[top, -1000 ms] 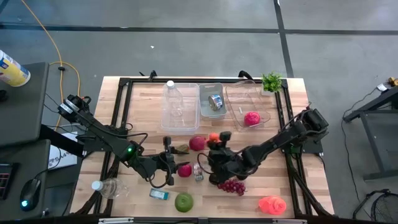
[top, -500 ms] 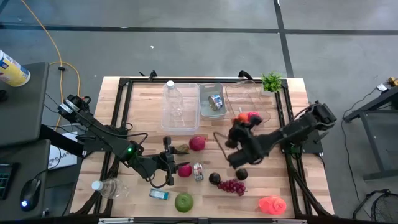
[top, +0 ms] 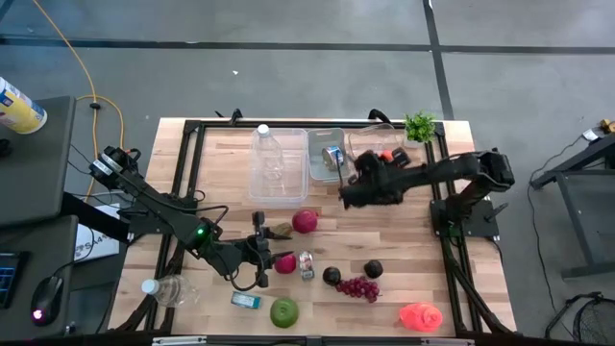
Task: Pick & Place Food Item
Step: Put the tangerine into the right transparent bin, then put the right green canned salmon into the white bin
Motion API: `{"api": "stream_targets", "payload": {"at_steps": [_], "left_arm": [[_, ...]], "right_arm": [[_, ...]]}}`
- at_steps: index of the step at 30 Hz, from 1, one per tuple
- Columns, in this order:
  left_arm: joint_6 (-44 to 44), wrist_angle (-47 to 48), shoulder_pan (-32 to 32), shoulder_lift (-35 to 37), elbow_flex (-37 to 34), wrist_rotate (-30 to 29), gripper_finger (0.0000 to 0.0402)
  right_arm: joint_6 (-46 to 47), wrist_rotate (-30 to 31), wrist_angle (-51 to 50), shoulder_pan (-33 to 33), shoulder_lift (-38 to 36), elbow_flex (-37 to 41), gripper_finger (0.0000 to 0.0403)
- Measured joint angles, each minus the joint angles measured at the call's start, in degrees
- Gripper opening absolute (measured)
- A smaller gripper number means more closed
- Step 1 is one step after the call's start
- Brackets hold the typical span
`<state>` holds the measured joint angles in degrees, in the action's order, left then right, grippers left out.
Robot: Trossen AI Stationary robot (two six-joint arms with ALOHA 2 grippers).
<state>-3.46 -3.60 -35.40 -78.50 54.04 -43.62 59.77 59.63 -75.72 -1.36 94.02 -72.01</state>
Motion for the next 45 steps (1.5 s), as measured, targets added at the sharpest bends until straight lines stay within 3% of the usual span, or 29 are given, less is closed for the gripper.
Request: {"api": "stream_targets", "payload": {"at_steps": [5, 10, 19, 31, 35, 41, 45], "left_arm": [[0.0, 0.0, 0.0, 0.0, 0.0, 1.6, 0.0153], [0.0, 0.0, 0.0, 0.0, 0.0, 1.7, 0.0153], [0.0, 0.0, 0.0, 0.0, 0.0, 1.8, 0.0153], [0.0, 0.0, 0.0, 0.0, 0.0, 1.8, 0.0153], [-0.1, 0.0, 0.0, 0.0, 0.0, 1.9, 0.0153], [-7.4, 0.1, 0.0, 0.0, 0.0, 3.0, 0.0153], [-8.0, 0.1, -0.3, 0.0, 0.0, 3.0, 0.0153]], "right_arm": [[-0.2, -1.3, 0.5, 6.0, 0.0, 0.0, 0.0007], [-6.9, -4.8, 4.3, 9.7, 0.0, 0.0, 0.0017], [-15.5, -7.8, 12.4, 11.5, 0.0, 0.0, 0.0110], [-24.1, -6.9, 18.4, 6.6, -0.5, 0.0, 0.0195], [-27.5, -7.1, 22.4, 2.8, -1.8, 0.0, 0.0204], [-34.5, -7.8, 33.3, -3.3, -4.0, -0.1, 0.0205], [-39.7, -13.4, 39.2, -6.9, -5.9, 0.0, 0.0204]]}}
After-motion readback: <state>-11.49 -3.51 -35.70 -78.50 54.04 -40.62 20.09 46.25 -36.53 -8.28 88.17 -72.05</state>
